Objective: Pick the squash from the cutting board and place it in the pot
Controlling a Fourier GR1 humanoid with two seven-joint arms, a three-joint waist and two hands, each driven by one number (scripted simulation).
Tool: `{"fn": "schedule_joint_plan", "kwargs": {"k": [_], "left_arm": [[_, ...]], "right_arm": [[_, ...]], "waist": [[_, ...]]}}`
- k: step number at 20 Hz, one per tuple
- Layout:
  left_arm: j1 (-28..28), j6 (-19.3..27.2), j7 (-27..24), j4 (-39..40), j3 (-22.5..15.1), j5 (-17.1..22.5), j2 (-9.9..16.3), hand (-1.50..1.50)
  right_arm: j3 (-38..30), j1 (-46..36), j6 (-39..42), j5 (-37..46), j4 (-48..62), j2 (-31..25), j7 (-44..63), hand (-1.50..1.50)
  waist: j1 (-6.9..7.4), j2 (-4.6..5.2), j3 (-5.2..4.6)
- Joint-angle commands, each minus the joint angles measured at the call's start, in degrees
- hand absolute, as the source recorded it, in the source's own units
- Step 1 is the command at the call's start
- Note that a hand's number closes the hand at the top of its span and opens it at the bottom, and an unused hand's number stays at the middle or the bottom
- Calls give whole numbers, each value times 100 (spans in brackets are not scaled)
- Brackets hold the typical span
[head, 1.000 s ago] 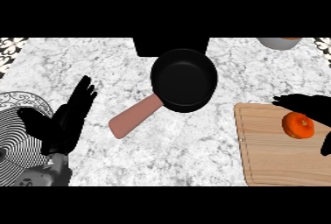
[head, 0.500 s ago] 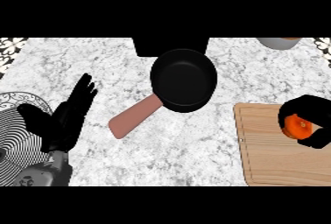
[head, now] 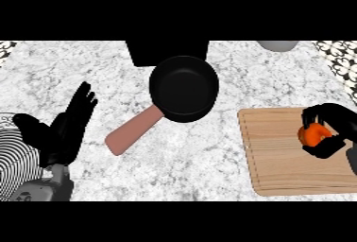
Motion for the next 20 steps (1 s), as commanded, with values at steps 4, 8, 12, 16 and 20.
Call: {"fn": "schedule_joint_plan", "kwargs": {"k": [4,8,12,16,20], "left_arm": [[88,99,20,15,120,-34,48,0],[216,124,18,32,171,-40,74,0],[202,106,43,32,154,-40,81,0],[184,32,87,45,102,-17,95,0],[107,-45,112,82,-2,-50,103,0]], "right_arm": [[-985,189,-733,-179,210,882,2579,150],[-1251,80,-1467,115,-141,1126,3865,150],[-1214,-255,-2031,561,-687,1401,4969,150],[-936,-790,-2350,1142,-1315,1755,6048,150],[-428,-1551,-2358,1981,-1889,1957,7027,150]], "waist": [[-359,-72,-21],[-320,-149,-56],[-220,-218,-73],[-25,-235,-71],[173,-230,-81]]}}
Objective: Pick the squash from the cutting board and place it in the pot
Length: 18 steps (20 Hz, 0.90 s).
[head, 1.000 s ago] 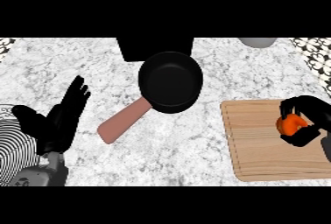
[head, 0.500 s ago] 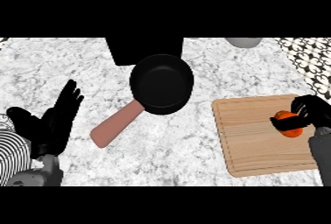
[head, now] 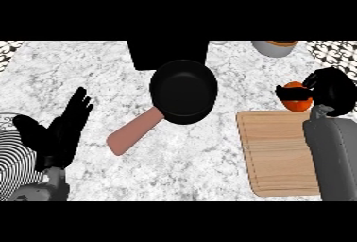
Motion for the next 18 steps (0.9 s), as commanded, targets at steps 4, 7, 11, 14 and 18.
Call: {"fn": "schedule_joint_plan", "kwargs": {"k": [4,7,11,14,18], "left_arm": [[-143,-140,72,22,-187,29,-56,0],[-163,-174,59,34,-273,35,-119,0],[-379,-146,26,44,-247,19,-141,0],[-401,-312,-74,62,-405,54,-198,0],[-390,-214,-35,30,-507,-24,-307,0]], "right_arm": [[957,-1557,299,1530,-929,588,1976,150],[1331,-2303,733,2257,-1053,1004,2765,150],[1559,-3122,1394,2851,-823,1364,3641,150],[1481,-3557,1670,2996,-572,1374,3954,150],[889,-4052,1891,3208,-92,1379,3964,150]], "waist": [[383,37,26],[515,102,58],[681,233,105],[776,303,122],[823,369,144]]}}
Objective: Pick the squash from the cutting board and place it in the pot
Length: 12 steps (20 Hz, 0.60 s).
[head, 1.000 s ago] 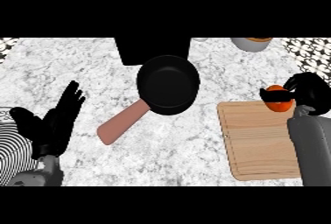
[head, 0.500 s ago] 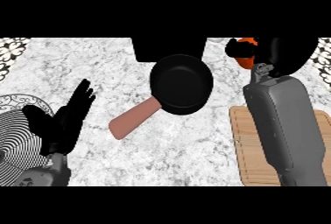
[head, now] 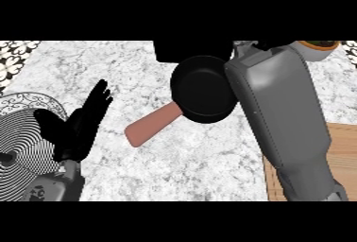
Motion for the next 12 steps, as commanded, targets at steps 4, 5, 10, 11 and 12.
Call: {"fn": "schedule_joint_plan", "kwargs": {"k": [4,5,10,11,12], "left_arm": [[-173,-85,93,-44,-62,44,-24,0],[-322,-42,166,-4,36,71,-6,0],[-272,87,66,13,-97,-89,-153,0],[-125,-18,-113,89,-98,-60,-131,0],[-241,12,132,-56,-27,-44,-39,0]], "right_arm": [[-659,-940,896,289,760,101,1522,150],[-855,-979,694,303,868,101,1522,150],[-1021,-990,561,147,1344,102,1525,150],[-966,-1040,705,-50,1411,102,1526,150],[-1036,-940,618,-62,1657,102,1526,150]], "waist": [[107,99,31],[85,133,36],[102,141,42],[102,131,39],[96,141,46]]}}
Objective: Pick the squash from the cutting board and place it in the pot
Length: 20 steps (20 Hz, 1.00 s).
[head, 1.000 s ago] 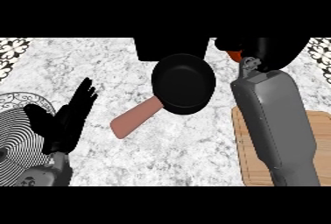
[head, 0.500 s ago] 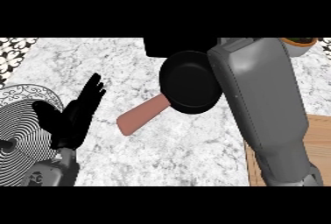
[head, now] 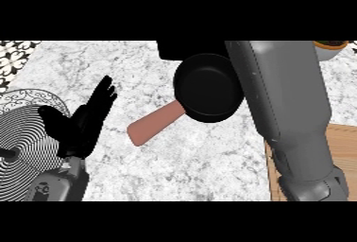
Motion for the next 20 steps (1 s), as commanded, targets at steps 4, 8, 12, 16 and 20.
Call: {"fn": "schedule_joint_plan", "kwargs": {"k": [4,8,12,16,20], "left_arm": [[-276,33,9,230,49,-14,-62,0],[-243,-48,-96,226,25,2,-59,0],[-251,-49,50,103,-19,42,-89,0],[-143,-101,-89,118,-6,-22,-5,0],[-182,17,-47,163,72,-33,-49,0]], "right_arm": [[-833,55,-812,-489,281,45,1414,-150],[-1208,224,-1454,-858,310,45,1416,-150],[-1111,255,-2281,-929,78,45,1416,-150],[-648,193,-2918,-32,-286,45,1260,-150],[-514,304,-3127,664,-749,46,1389,-150]], "waist": [[52,83,12],[119,89,14],[131,54,19],[93,50,3],[-71,13,7]]}}
